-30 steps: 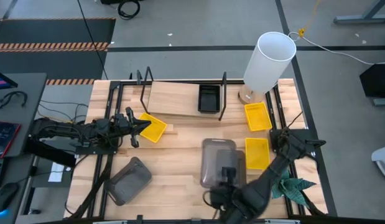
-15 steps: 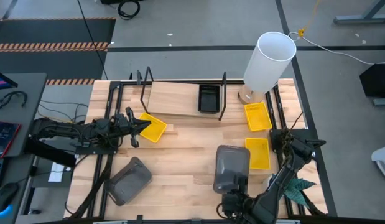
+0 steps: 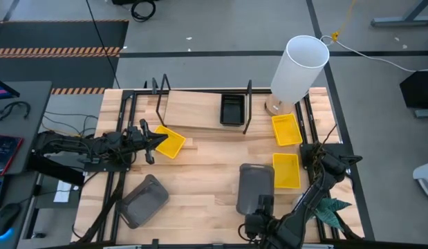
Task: Stack baskets on shelf by color
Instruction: Stack the light black bin on the top of the light black bin
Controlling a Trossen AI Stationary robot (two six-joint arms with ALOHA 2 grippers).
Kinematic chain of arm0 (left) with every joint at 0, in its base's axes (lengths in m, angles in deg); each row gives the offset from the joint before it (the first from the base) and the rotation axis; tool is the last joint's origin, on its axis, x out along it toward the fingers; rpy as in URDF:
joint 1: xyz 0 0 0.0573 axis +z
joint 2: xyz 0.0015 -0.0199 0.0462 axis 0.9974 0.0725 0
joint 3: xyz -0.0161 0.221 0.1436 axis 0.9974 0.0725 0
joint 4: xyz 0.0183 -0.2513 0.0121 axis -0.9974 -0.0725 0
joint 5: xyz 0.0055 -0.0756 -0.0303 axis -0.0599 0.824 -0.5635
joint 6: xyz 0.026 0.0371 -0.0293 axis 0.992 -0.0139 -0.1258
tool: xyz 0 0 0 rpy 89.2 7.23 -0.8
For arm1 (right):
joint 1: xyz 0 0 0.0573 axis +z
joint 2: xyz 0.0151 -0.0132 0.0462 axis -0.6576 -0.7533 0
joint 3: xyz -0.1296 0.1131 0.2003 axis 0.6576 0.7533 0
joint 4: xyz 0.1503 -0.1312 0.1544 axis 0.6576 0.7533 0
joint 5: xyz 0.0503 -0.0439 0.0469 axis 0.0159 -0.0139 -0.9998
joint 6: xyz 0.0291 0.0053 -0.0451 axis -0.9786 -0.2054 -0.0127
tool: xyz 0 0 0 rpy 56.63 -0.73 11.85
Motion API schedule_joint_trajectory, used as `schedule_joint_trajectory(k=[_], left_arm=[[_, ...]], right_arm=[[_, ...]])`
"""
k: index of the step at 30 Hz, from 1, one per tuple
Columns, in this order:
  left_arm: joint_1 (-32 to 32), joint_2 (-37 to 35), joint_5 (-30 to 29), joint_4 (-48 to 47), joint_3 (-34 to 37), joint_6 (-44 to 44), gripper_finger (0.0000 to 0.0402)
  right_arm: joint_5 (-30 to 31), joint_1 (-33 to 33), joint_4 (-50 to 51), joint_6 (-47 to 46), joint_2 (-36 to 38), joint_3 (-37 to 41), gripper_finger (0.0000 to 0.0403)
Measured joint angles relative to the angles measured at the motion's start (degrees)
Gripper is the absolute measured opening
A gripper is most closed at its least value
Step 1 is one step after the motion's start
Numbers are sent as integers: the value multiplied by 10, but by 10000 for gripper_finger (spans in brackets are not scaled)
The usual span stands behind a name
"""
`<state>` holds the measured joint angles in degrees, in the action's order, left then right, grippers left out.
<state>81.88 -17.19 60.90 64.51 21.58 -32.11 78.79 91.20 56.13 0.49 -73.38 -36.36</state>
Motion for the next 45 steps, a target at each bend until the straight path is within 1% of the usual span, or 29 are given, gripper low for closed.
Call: schedule_joint_trajectory(k=[5,11,15,19,22,24,28,31,38,42,45], left_arm=[[0,0,0,0,0,0,36],[0,0,0,0,0,0,30],[0,0,0,0,0,0,26],[0,0,0,0,0,0,29],[0,0,0,0,0,0,33],[0,0,0,0,0,0,35],[0,0,0,0,0,0,34],[0,0,0,0,0,0,29],[0,0,0,0,0,0,27],[0,0,0,0,0,0,33],[0,0,0,-3,0,0,36]], right_arm=[[0,-6,3,-26,0,0,46],[-3,-11,5,-53,0,0,82],[-30,-15,6,-49,0,0,111],[-50,-23,9,-44,7,0,131],[-34,-32,-5,-43,18,0,138],[0,-42,-27,-42,23,0,139],[92,-70,-89,-37,23,0,134],[126,-103,-172,12,20,0,129],[131,-181,-425,124,10,-2,129],[77,-221,-518,176,-3,-1,130],[49,-244,-578,214,-23,-1,130]])
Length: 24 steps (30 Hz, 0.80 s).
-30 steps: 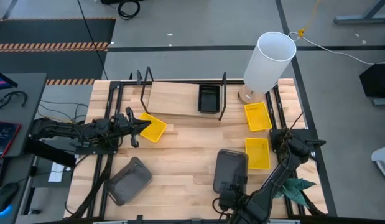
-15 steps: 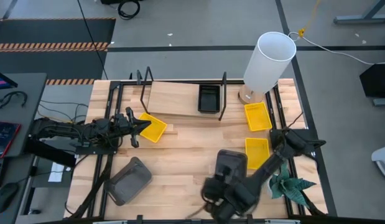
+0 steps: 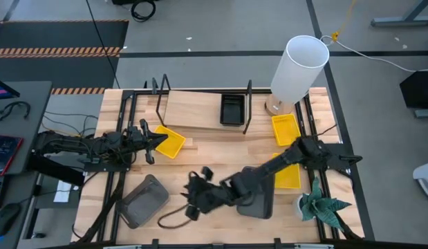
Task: Stack baskets on shelf by color
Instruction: Stack the light black bin on the top of the light black bin
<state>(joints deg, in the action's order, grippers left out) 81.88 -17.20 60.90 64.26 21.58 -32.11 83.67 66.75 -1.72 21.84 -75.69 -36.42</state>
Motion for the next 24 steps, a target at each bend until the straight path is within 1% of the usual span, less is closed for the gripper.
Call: schedule_joint_trajectory(k=[4,8,16,20,24], left_arm=[[0,0,0,-1,0,0,32],[0,0,0,0,0,0,27],[0,0,0,1,0,0,32],[0,0,0,1,0,0,36],[0,0,0,1,0,0,32]], right_arm=[[-37,-24,-68,47,-34,0,130],[-59,-45,-126,81,-57,0,130],[-67,-66,-254,151,-102,-3,130],[-71,-69,-252,181,-146,-65,130],[-67,-70,-187,208,-198,-169,130]])
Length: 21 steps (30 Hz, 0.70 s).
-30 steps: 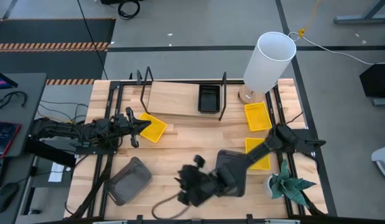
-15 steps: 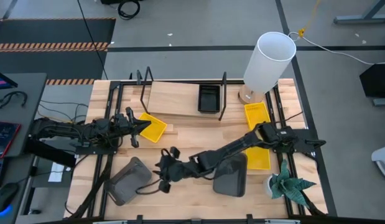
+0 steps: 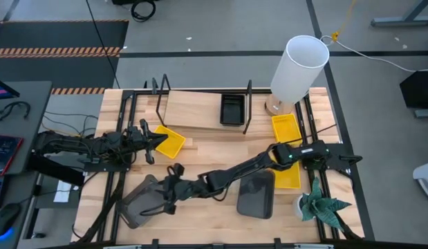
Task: Stack baskets on shelf by color
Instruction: Stack the light black bin on the top of the light black bin
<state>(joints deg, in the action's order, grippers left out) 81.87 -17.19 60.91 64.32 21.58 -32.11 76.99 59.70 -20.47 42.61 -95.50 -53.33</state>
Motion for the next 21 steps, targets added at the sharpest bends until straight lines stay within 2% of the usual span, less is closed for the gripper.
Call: schedule_joint_trajectory(k=[4,8,16,21], left_arm=[[0,0,0,0,0,0,26],[0,0,0,0,0,0,27],[0,0,0,1,0,0,36],[0,0,0,1,0,0,30]], right_arm=[[3,-5,96,5,-38,-85,132],[1,-15,112,-21,-35,-59,160],[-1,-25,134,-44,-33,-59,257],[-1,-25,136,-45,-41,-60,287]])
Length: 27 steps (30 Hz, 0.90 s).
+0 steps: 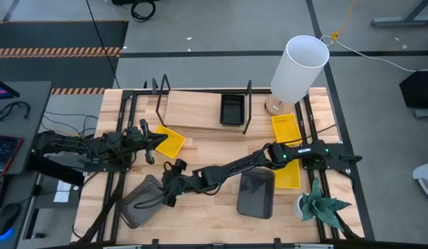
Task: Stack baskets on shelf by color
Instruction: Stack the light black bin on the top of the light black bin
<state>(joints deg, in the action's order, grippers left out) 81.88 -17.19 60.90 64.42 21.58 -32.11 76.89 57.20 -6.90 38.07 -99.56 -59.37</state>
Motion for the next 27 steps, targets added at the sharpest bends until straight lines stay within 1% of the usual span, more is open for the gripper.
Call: schedule_joint_trajectory(k=[6,11,15,20,23,27], left_arm=[[0,0,0,1,0,0,26],[0,0,0,0,0,0,32],[0,0,0,1,0,0,36],[0,0,0,1,0,0,31],[0,0,0,0,0,0,27],[0,0,0,1,0,0,26]], right_arm=[[-4,0,43,-4,-2,1,288],[-13,0,57,-6,-2,0,280],[4,-1,106,-15,3,-1,274],[11,-2,153,1,3,-21,269],[13,-5,157,-1,8,-23,268],[16,-6,188,-5,11,-23,268]])
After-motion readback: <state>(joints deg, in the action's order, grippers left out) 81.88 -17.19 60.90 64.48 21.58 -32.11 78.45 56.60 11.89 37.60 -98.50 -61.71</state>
